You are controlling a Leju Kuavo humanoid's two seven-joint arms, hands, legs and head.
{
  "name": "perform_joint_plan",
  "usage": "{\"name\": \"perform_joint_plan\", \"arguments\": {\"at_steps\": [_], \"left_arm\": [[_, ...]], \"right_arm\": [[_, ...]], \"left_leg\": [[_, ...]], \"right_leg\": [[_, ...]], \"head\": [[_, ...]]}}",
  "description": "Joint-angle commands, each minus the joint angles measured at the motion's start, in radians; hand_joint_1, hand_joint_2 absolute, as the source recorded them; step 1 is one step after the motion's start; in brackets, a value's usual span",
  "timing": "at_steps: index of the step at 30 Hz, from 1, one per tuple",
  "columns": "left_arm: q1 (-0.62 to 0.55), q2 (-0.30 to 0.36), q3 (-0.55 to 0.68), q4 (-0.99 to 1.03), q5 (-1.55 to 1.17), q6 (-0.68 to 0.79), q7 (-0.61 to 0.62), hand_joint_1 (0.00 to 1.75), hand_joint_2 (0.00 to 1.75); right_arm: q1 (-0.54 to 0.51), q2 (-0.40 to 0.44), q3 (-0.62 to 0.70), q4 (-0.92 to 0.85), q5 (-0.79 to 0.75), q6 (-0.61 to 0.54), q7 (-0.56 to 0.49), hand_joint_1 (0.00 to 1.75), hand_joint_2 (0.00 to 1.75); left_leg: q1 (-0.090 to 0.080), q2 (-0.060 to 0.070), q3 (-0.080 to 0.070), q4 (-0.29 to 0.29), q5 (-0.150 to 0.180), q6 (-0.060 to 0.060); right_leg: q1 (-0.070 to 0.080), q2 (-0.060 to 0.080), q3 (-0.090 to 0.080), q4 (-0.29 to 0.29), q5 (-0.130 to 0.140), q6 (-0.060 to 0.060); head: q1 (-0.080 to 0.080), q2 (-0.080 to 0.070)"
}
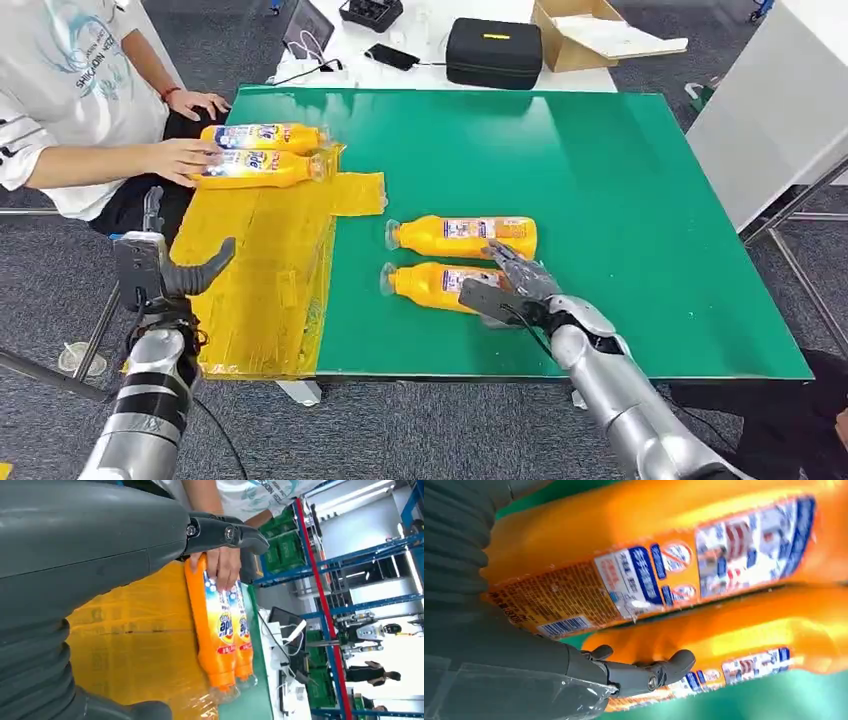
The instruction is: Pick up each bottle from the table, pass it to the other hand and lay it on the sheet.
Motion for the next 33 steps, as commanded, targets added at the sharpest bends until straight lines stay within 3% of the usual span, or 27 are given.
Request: {"name": "perform_joint_plan", "arguments": {"at_steps": [1,2,3,4,5,11,14,22,25,27,28,30,33], "left_arm": [[-0.087,-0.019,-0.022,0.152,0.015,-0.026,0.004,0.0,1.75],[-0.087,-0.019,-0.022,0.153,0.015,-0.025,0.004,0.0,1.75],[-0.092,-0.02,-0.018,0.163,0.022,-0.036,0.004,0.0,1.75],[-0.094,-0.02,-0.016,0.169,0.025,-0.04,0.004,0.0,1.75],[-0.098,-0.022,-0.01,0.176,0.032,-0.048,0.004,0.0,1.75],[-0.115,-0.032,0.001,0.202,0.045,-0.059,0.004,0.0,1.75],[-0.118,-0.037,-0.001,0.215,0.043,-0.06,0.004,0.0,1.75],[-0.122,-0.042,-0.002,0.228,0.046,-0.067,0.004,0.0,1.75],[-0.107,-0.049,0.008,0.206,0.062,-0.082,0.004,0.0,1.75],[-0.099,-0.052,0.008,0.198,0.063,-0.086,0.004,0.0,1.75],[-0.086,-0.061,0.02,0.181,0.08,-0.109,0.004,0.0,1.75],[-0.06,-0.077,0.027,0.14,0.102,-0.159,0.004,0.0,1.75],[-0.054,-0.081,0.024,0.128,0.102,-0.161,0.006,0.0,1.75]], "right_arm": [[-0.04,-0.083,0.147,0.103,-0.019,0.083,-0.003,0.07,1.75],[-0.041,-0.085,0.147,0.104,-0.021,0.084,-0.004,0.07,1.75],[-0.045,-0.093,0.158,0.104,-0.02,0.092,-0.005,0.86,1.75],[-0.048,-0.1,0.166,0.104,-0.022,0.103,-0.006,1.5,1.75],[-0.056,-0.119,0.188,0.097,-0.03,0.128,-0.008,1.75,1.75],[-0.062,-0.146,0.242,0.084,-0.086,0.155,-0.01,1.75,1.75],[-0.041,-0.128,0.254,0.097,-0.1,0.132,-0.003,1.75,1.75],[-0.021,-0.101,0.249,0.116,-0.115,0.081,-0.001,1.75,1.75],[0.061,-0.035,0.13,0.052,-0.166,-0.098,-0.042,1.75,1.75],[0.085,-0.013,0.117,0.025,-0.159,-0.13,-0.039,1.75,1.75],[0.145,0.039,0.019,-0.062,-0.17,-0.27,-0.081,1.75,1.75],[0.208,0.113,-0.074,-0.198,-0.127,-0.387,-0.162,1.75,1.75],[0.214,0.118,-0.077,-0.235,-0.108,-0.372,-0.137,1.75,1.75]], "left_leg": [[0.001,-0.002,0.002,-0.001,0.0,0.0],[0.001,-0.002,0.002,0.0,0.0,0.0],[0.001,-0.002,0.003,-0.001,0.0,0.0],[0.001,-0.002,0.003,-0.001,0.0,0.0],[0.001,-0.002,0.003,0.0,0.0,0.0],[0.001,-0.002,0.003,0.0,0.0,0.0],[0.002,0.0,0.01,-0.002,0.0,0.002],[0.002,0.001,0.007,-0.002,0.0,0.0],[0.002,0.001,0.008,-0.002,0.0,0.0],[0.003,0.002,0.009,-0.002,0.0,0.0],[0.003,0.002,0.007,-0.002,0.0,0.0],[0.002,0.004,0.007,-0.001,-0.001,0.0],[0.001,0.005,0.005,-0.001,-0.001,0.0]], "right_leg": [[0.001,-0.003,0.004,-0.001,-0.001,-0.001],[0.001,-0.003,0.004,-0.001,-0.001,-0.001],[0.002,-0.004,0.005,-0.002,-0.001,-0.002],[0.002,-0.004,0.004,-0.001,-0.001,-0.002],[0.001,-0.003,0.004,-0.001,-0.001,-0.001],[0.002,-0.004,0.005,-0.002,-0.001,-0.002],[0.004,-0.005,0.012,-0.005,0.0,-0.005],[0.003,-0.003,0.008,-0.003,-0.001,-0.003],[0.003,-0.004,0.009,-0.004,0.0,-0.003],[0.004,-0.002,0.009,-0.004,0.0,-0.002],[0.003,-0.002,0.008,-0.003,0.0,-0.002],[0.003,0.0,0.007,-0.002,0.0,-0.002],[0.002,0.001,0.004,0.0,0.0,-0.002]], "head": [[0.0,0.0],[0.0,0.0],[0.0,0.0],[0.0,0.0],[0.0,0.0],[0.0,0.0],[0.0,0.0],[0.0,0.0],[0.0,0.0],[0.0,0.0],[0.0,0.0],[0.0,0.0],[0.0,0.0]]}}
